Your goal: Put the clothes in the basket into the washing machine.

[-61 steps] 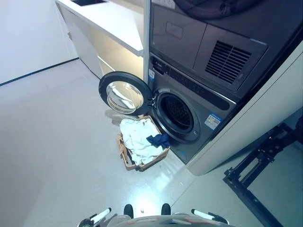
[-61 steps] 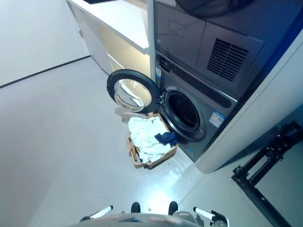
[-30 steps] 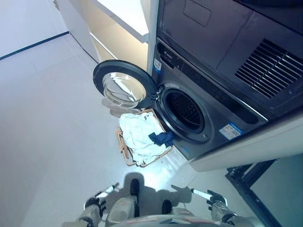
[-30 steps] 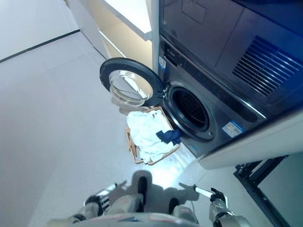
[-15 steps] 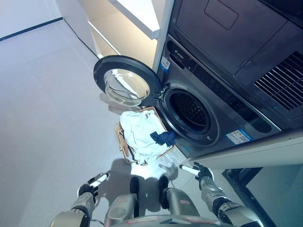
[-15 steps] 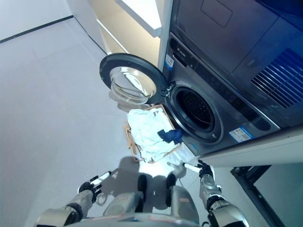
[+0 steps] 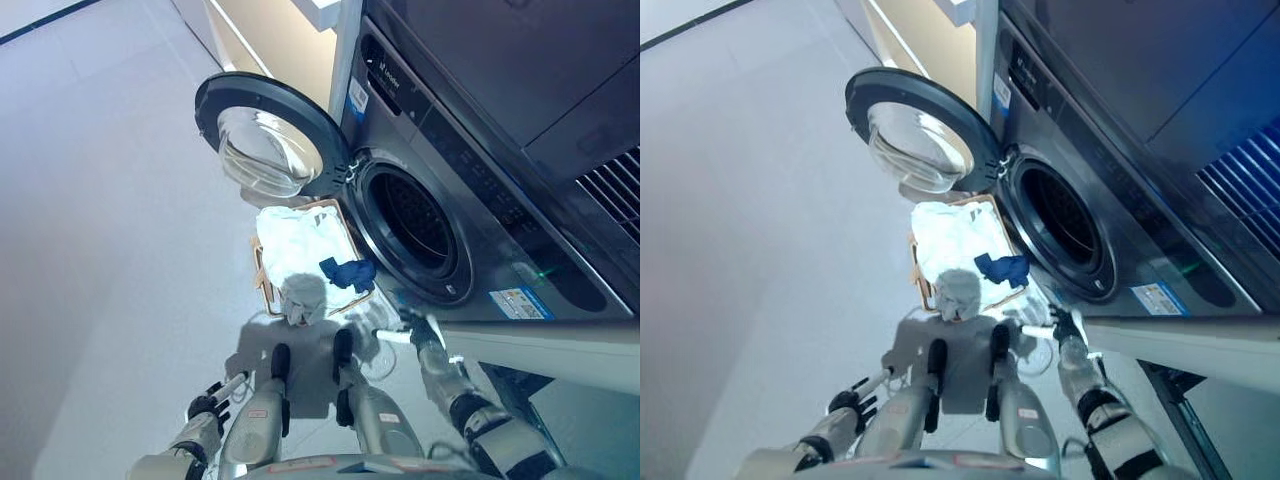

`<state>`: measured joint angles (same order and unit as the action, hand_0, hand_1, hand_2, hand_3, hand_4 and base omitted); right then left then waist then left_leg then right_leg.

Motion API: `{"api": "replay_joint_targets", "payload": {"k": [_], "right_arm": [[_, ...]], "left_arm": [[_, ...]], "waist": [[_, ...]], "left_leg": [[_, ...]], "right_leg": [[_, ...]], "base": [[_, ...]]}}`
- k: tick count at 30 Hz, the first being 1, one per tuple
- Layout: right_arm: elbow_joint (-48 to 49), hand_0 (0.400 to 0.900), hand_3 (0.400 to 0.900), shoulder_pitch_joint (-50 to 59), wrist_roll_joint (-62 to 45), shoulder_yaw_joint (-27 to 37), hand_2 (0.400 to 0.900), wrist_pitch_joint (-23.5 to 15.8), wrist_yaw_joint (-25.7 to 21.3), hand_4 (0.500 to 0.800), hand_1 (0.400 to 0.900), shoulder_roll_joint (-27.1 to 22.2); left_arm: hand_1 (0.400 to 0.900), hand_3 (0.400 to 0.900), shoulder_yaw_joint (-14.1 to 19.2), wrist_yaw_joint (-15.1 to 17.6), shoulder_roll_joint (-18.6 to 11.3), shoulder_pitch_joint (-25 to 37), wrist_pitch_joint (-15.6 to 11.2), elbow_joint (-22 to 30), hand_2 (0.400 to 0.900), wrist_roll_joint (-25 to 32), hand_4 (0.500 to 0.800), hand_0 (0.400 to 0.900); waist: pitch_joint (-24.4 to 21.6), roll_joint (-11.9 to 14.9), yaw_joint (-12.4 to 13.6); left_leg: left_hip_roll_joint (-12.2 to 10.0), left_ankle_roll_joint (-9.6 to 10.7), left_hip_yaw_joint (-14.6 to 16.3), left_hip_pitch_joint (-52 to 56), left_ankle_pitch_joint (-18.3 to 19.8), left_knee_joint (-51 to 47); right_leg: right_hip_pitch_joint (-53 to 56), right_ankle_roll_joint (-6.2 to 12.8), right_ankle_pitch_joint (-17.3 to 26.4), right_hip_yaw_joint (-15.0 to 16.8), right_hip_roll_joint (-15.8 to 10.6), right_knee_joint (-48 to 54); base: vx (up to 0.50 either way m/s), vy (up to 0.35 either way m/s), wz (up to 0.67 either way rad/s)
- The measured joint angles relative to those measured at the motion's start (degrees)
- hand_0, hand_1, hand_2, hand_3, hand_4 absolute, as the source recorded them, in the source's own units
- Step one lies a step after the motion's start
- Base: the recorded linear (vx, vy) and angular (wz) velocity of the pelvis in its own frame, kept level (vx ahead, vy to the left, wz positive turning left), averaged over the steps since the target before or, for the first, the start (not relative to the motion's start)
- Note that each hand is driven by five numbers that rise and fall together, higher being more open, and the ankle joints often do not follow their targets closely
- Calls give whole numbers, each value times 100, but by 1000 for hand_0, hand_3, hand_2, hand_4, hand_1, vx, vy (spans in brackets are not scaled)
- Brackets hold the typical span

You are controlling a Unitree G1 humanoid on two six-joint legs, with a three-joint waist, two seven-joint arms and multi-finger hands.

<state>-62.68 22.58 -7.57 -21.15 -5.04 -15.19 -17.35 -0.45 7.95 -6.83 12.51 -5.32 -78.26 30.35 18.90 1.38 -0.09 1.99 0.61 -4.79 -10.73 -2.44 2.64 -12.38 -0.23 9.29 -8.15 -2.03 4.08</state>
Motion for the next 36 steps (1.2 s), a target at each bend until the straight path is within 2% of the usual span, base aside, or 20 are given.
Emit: {"api": "replay_joint_targets", "payload": {"k": [1,2,4,9,14,16,19,23,27,31,36], "right_arm": [[129,900,900,147,92,-4,900,-1,-19,800,900,-182],[188,900,900,298,148,-81,900,-3,-55,800,900,-366],[200,900,900,663,225,-123,900,11,-74,800,900,-469],[181,900,900,1194,462,-626,900,-18,73,800,900,-367],[-187,900,900,1624,658,-858,900,-4,-22,800,900,-339],[-425,900,900,1828,865,-862,900,5,-297,800,900,-342],[-723,900,900,2213,1244,-861,900,23,-985,800,900,-356],[-917,900,900,2711,1348,-838,900,63,-1606,800,900,-413],[-885,900,900,3190,1383,-844,900,49,-1909,800,900,-557],[-1008,900,900,3571,1384,-935,900,30,-1957,800,900,-701],[-1386,900,900,3856,1499,-1070,900,121,-1945,800,900,-722]], "left_arm": [[900,900,-48,2,73,77,-15,65,900,14,800,900],[900,900,-157,2,110,181,-43,128,900,49,800,900],[900,900,-160,2,92,278,-138,240,900,97,800,900],[900,900,-233,34,-20,354,-150,331,900,163,800,900],[900,900,-433,79,-108,951,-175,359,900,351,800,900],[900,900,-498,161,-120,1163,-268,488,900,353,800,900],[900,900,-702,400,-190,1555,-397,683,900,465,800,900],[900,900,-936,664,-306,1951,-635,971,900,684,800,900],[900,900,-1036,745,-450,2124,-870,1447,900,860,800,900],[900,900,-1165,777,-534,2452,-876,1455,900,1088,800,900],[900,900,-1246,771,-549,2613,-870,1458,900,1366,800,900]], "waist": [[73,-106,-18],[145,-202,-79],[258,-264,-71],[306,-252,10],[764,-243,101],[926,-234,147],[1187,-254,160],[1257,-254,177],[1261,-264,216],[1282,-283,320],[1286,-289,441]], "left_leg": [[-28,21,81,-55,-38,13],[-91,73,380,-148,-44,33],[-185,69,621,-165,-161,-108],[-227,78,620,-341,-246,-215],[-197,1,610,-716,-329,-168],[-181,-10,614,-976,-341,-54],[-171,-16,605,-1406,-345,189],[-100,-61,545,-2120,-327,648],[-1,-96,495,-2950,-208,1296],[101,-72,463,-3788,-111,1991],[130,-102,496,-4910,226,3121]], "right_leg": [[27,-22,-16,-104,-3,-2],[25,-47,-47,-272,-24,1],[-13,-54,-114,-398,4,-11],[-249,-81,-110,-384,45,-38],[-651,-82,-108,-360,-8,-239],[-892,-69,-117,-355,-47,-361],[-1292,-64,-144,-340,-103,-640],[-2083,-40,-399,-337,-248,-1352],[-3043,-85,-743,-311,-461,-2346],[-3931,-130,-973,-287,-660,-3216],[-5004,-247,-1267,-185,-813,-4245]], "base": [[-34,-61,50],[-4,-49,20],[35,-50,3],[11,-1,3],[-15,53,7],[-52,71,11],[-71,64,14],[-64,46,12],[-41,31,18],[-35,14,17],[-20,17,8]]}}
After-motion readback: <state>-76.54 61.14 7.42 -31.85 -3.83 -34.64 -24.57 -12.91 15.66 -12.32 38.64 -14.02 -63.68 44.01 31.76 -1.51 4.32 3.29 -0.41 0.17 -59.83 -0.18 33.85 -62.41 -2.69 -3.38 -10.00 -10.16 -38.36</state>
